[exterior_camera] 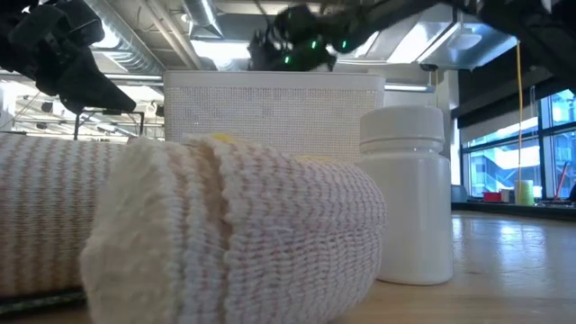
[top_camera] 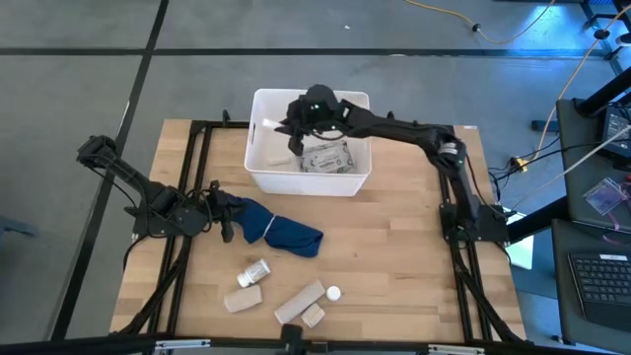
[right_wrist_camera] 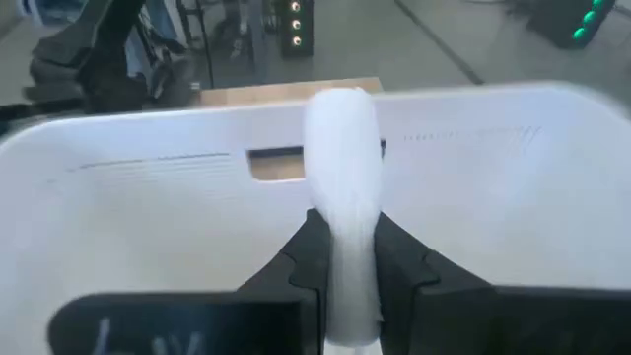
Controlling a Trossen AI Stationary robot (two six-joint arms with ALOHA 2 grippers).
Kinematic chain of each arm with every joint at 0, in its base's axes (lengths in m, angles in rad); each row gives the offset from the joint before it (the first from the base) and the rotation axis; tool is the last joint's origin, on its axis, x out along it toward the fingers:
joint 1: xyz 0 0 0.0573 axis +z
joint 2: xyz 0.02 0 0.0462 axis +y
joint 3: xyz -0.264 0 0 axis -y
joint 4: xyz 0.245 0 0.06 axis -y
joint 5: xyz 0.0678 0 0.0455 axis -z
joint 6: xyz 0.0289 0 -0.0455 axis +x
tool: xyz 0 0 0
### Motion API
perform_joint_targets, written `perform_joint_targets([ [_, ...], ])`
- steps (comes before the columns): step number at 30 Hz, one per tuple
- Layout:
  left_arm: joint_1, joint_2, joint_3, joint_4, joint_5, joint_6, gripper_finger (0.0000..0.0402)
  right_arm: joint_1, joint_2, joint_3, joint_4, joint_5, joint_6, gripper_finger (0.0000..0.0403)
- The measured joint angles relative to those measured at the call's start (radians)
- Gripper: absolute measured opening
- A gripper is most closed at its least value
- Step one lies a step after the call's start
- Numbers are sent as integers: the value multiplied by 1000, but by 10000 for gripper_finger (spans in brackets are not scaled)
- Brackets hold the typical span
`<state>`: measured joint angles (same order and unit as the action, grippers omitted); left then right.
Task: Pick & place medical supplies in basket/bin
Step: Put the white bandage into the white bin, then put the left white medicine bottle into the white bin
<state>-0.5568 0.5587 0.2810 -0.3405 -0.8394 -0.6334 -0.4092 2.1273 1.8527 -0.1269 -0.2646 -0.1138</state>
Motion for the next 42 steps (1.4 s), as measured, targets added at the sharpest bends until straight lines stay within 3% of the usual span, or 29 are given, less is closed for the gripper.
perform_joint_targets([
  [5,0,0,0,-1,-5,8,5,-14,85,0,15,-74,37,47],
  [24,0,0,0,-8,-4,5,7,-14,190,0,-48,-35,30,53],
  [35,3,0,0,-5,-4,28,14,-13,188,0,-68,-41,55,142],
  [42,3,0,-1,115,93,115,64,-13,188,26,-79,-43,58,208],
])
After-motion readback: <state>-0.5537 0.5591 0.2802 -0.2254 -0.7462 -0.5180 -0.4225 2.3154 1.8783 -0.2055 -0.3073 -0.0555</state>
